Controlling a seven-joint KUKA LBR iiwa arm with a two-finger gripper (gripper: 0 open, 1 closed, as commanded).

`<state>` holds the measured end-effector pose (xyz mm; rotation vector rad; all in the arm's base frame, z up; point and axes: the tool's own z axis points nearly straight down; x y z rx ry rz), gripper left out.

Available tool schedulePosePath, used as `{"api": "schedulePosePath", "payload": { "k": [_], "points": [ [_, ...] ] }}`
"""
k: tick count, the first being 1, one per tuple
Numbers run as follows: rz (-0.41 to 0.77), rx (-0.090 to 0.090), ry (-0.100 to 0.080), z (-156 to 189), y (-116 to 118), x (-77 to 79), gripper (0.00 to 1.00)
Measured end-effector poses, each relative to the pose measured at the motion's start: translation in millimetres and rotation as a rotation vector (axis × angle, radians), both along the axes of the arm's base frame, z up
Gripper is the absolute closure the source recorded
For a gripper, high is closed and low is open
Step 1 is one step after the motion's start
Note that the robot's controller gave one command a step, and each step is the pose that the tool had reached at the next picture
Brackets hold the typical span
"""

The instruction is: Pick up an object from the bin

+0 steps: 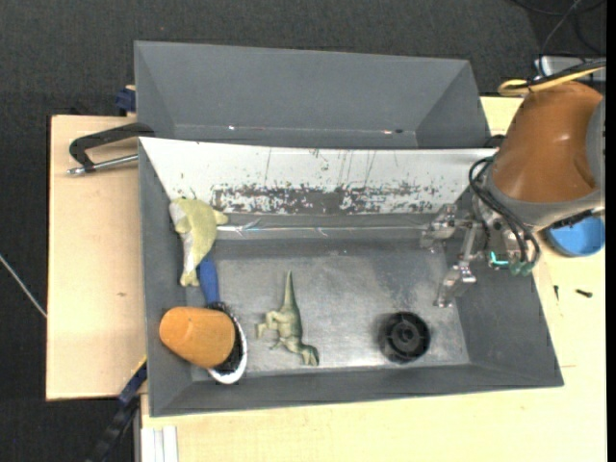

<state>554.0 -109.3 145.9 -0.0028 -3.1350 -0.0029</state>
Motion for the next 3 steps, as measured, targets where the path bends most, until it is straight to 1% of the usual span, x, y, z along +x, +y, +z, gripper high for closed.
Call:
{"api": "schedulePosePath", "payload": {
  "k": [1, 2, 3],
  "points": [
    [-0.112, -0.006, -0.030, -56.3, 49.2, -29.3, 0.00],
    [-0.107, -0.001, 0.001, -57.1, 52.2, -35.1, 1.00],
    [0.195, -0.003, -0.020, 74.1, 53.9, -24.0, 1.00]
  ]
}}
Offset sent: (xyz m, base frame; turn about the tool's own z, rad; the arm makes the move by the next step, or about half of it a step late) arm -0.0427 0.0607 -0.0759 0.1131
